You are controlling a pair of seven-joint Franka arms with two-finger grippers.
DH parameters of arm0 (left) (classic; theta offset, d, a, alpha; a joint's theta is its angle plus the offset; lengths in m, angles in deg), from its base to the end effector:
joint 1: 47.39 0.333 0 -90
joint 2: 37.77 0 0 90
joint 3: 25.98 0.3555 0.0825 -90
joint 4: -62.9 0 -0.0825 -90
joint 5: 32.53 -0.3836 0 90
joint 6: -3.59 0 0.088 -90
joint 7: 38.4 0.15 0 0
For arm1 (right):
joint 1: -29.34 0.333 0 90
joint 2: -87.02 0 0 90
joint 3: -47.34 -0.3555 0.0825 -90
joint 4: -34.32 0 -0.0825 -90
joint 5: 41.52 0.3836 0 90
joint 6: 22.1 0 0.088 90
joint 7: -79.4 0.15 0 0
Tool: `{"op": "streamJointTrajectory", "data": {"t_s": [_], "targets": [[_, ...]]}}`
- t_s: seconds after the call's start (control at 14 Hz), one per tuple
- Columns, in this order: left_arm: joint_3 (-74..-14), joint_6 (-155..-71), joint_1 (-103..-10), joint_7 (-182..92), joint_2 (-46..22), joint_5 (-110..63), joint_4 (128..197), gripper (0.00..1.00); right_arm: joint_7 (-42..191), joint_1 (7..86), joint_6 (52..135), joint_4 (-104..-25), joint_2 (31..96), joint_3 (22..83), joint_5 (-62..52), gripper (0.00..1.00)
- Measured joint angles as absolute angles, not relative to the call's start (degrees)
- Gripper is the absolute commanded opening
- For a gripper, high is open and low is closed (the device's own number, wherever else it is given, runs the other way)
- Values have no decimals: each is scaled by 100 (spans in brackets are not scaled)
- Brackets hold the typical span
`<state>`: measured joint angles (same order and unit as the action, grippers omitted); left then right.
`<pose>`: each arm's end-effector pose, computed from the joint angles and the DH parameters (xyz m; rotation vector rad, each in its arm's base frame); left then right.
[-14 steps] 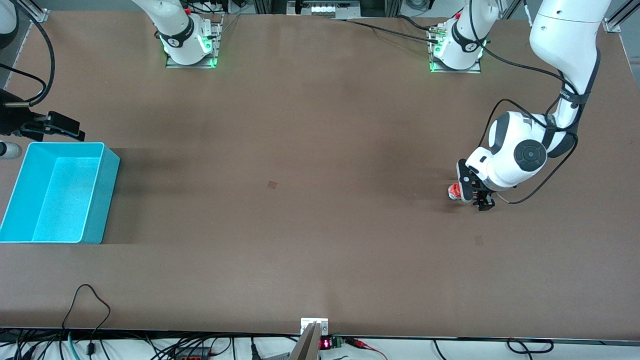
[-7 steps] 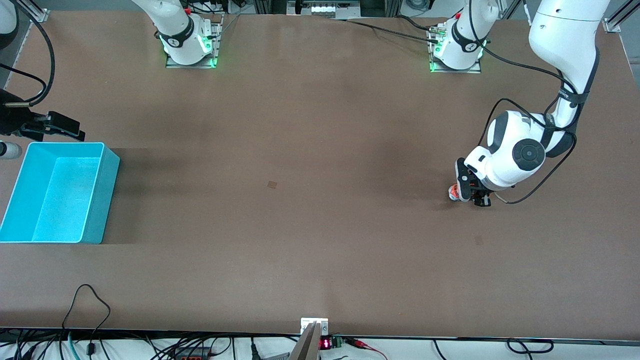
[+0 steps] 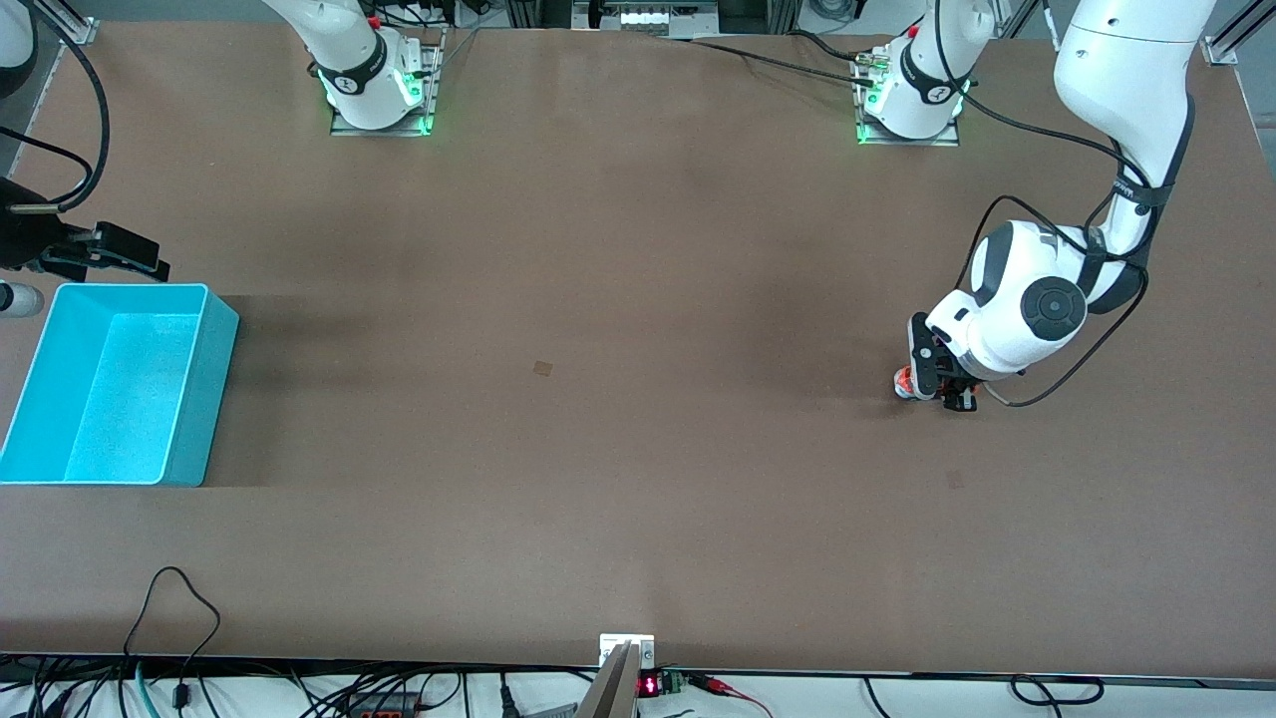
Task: Wind up bus and store in blue box
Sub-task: 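Lower the left gripper and close it on the orange bus, then drag the bus backward along the table with the left gripper to wind it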
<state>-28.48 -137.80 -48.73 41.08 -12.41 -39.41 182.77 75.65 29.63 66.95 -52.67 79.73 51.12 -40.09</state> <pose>0.5902 -0.0367 0.1956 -2.2447 2.1918 0.1325 0.5888 -0.0298 0.5716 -3.1162 -0.0062 0.1400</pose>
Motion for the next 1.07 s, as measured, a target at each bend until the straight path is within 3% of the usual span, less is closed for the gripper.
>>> {"op": "streamJointTrajectory", "data": {"t_s": [1.07], "targets": [[-2822,-13746,-3091,5906,-1010,-3941,17908,19,7565,2963,6693,-5267,7973,5112,-4008,100]]}}
